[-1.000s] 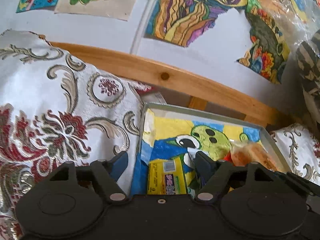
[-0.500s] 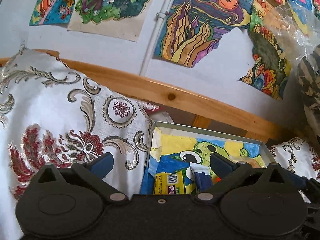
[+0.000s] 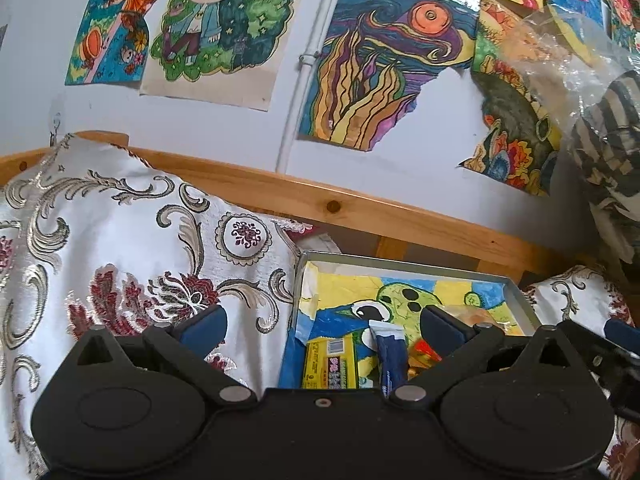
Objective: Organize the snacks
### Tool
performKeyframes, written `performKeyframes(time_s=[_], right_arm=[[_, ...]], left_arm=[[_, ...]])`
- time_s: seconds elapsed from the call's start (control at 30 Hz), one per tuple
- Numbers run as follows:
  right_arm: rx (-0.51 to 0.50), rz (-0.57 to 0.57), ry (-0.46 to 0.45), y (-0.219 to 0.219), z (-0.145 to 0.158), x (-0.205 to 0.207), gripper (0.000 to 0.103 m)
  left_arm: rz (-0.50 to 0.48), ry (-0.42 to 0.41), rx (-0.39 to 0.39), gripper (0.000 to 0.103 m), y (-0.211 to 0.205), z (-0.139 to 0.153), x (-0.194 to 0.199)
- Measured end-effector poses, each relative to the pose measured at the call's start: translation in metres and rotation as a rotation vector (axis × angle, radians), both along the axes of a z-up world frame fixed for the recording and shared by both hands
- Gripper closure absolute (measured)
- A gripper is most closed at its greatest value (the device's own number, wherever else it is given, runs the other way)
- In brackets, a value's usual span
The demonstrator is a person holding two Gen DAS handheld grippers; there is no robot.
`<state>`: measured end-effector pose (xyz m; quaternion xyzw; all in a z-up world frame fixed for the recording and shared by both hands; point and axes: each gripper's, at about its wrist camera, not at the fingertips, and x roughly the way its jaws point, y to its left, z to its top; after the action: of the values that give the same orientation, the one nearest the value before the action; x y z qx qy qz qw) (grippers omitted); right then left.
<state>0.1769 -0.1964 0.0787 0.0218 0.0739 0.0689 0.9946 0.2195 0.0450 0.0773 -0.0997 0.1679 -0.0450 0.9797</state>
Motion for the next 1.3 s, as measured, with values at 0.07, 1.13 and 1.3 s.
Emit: performKeyframes(time_s=[0.07, 1.13, 1.3], right_arm=[[0.005, -0.009, -0.003, -0.004, 0.004, -0.008, 0.0], [-0.002, -0.066, 0.015, -0.03, 0.005, -0.127, 0.0], [-0.002, -0.075, 0.029, -0.033, -0.003, -0.144, 0.0]], left_arm=[[-0.003, -0.001, 0.005, 0.001, -0.002, 0.002, -0.008], [-0.041, 0.028, 0.033, 0.001, -0.04, 0.001, -0.122], [-0.032, 0.03, 0.038, 0.001, -0.038, -0.004, -0.141]])
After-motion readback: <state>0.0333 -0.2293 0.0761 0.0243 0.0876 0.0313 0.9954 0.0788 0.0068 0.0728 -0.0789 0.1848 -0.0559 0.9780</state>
